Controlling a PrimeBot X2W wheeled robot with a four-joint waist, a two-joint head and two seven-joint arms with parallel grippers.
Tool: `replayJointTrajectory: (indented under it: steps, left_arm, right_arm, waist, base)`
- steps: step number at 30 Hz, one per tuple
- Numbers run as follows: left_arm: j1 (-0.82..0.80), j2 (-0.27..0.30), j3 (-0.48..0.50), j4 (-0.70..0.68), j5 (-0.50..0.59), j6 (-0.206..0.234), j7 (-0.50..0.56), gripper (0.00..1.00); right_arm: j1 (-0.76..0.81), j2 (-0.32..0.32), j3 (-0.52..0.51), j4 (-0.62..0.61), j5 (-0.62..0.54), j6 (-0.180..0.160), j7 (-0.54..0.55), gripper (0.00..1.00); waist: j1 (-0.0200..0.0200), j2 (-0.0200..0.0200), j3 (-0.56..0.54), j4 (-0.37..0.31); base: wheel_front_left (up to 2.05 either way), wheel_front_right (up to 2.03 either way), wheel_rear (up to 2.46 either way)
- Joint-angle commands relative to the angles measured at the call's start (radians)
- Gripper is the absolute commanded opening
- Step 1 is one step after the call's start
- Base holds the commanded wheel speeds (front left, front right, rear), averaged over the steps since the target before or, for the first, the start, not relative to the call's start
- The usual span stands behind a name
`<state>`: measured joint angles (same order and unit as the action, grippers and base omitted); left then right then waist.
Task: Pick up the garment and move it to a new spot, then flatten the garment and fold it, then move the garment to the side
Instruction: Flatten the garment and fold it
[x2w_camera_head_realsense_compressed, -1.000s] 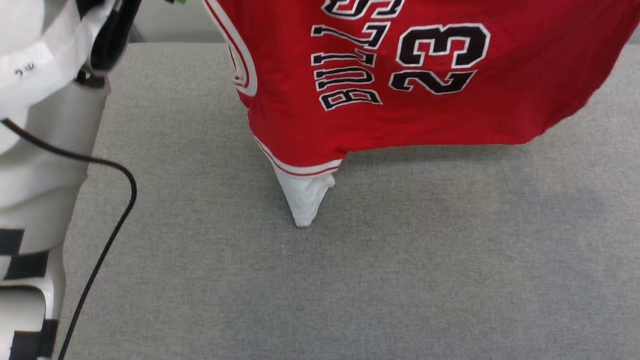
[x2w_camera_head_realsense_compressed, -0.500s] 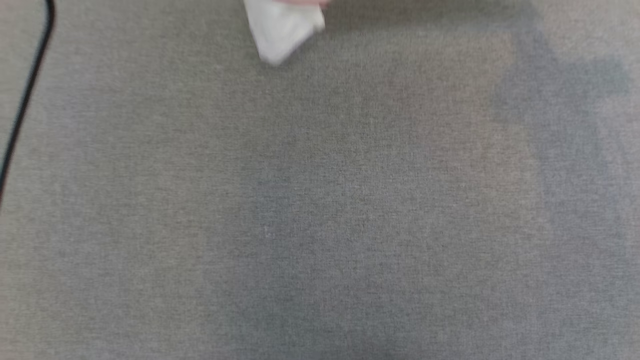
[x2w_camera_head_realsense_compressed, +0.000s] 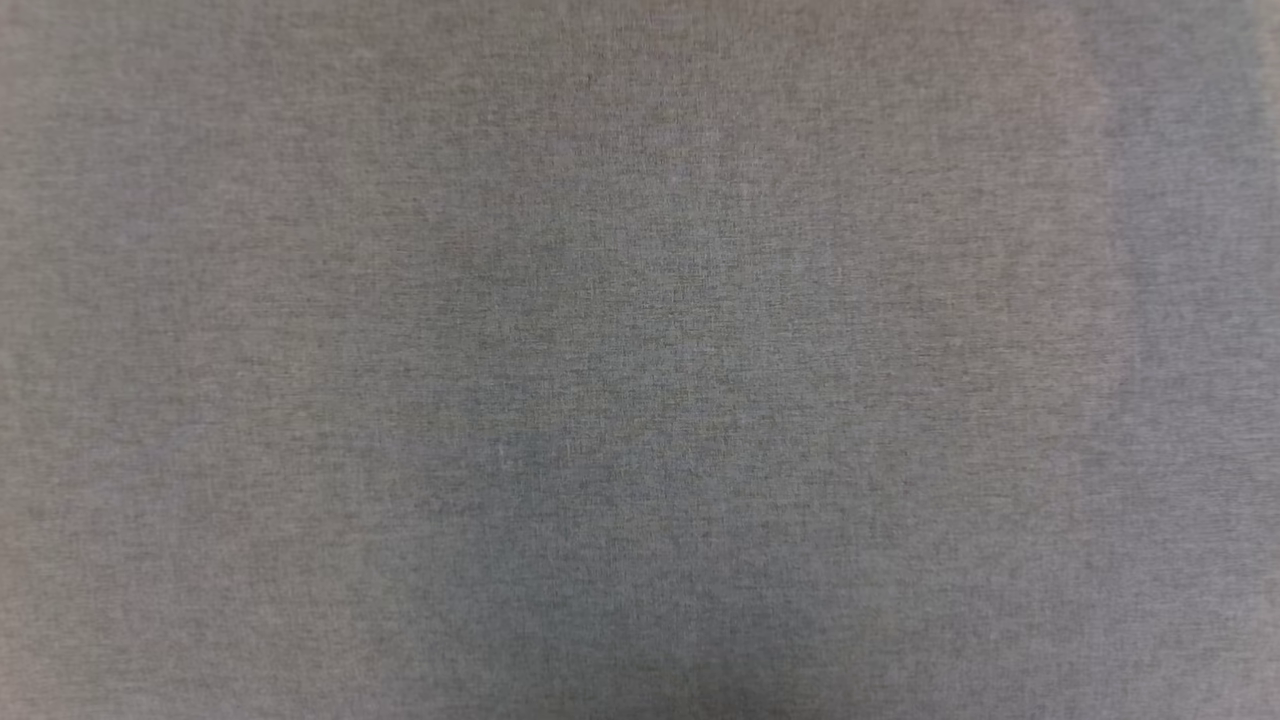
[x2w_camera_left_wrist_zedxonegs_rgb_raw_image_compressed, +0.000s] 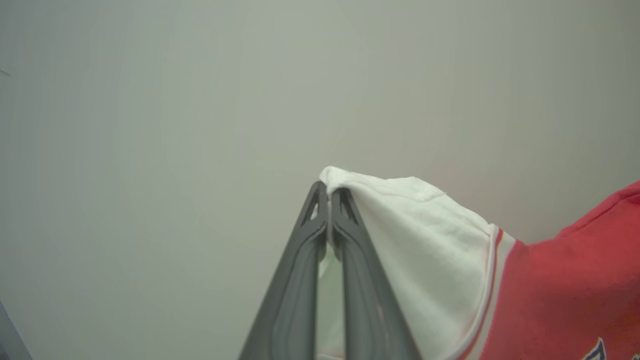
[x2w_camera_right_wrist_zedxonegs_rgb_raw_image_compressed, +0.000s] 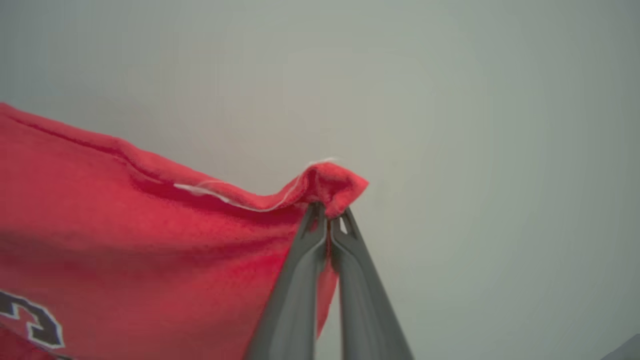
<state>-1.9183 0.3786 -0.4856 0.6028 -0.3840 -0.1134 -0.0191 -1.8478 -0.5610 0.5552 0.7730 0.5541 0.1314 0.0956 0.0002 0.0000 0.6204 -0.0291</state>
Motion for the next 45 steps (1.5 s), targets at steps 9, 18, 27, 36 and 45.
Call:
replayJointTrajectory:
  steps: [9,18,27,36,45]
  left_arm:
    - [0.191,0.018,-0.003,0.073,-0.093,-0.011,-0.060,0.00]
    - [0.425,0.050,-0.044,0.067,-0.157,-0.016,-0.135,0.00]
    - [0.761,0.067,-0.067,-0.054,-0.179,0.021,-0.213,0.00]
    - [1.231,0.159,-0.086,-0.315,-0.218,0.126,-0.221,0.00]
    - [1.597,0.209,-0.152,-0.489,-0.248,0.225,-0.189,0.00]
  right_arm:
    - [0.126,0.047,0.158,0.083,0.095,-0.001,-0.086,0.00]
    - [0.297,0.056,0.276,0.068,0.220,-0.001,-0.175,0.00]
    - [0.553,-0.017,0.393,-0.043,0.336,-0.001,-0.252,0.00]
    - [0.815,-0.109,0.483,-0.167,0.407,-0.001,-0.274,0.00]
    - [1.098,-0.188,0.498,-0.265,0.468,-0.001,-0.299,0.00]
  waist:
    - [-0.0002,0.0000,0.038,0.000]
    - [-0.0002,0.0000,-0.044,0.012]
    - [-0.0002,0.0000,-0.195,0.028]
    - [-0.0002,0.0000,-0.349,0.042]
    - [-0.0002,0.0000,-0.481,0.081]
  base:
    - [0.00,0.00,0.00]
    - [0.00,0.00,0.00]
    - [0.00,0.00,0.00]
    - [0.00,0.00,0.00]
    - [0.00,0.00,0.00]
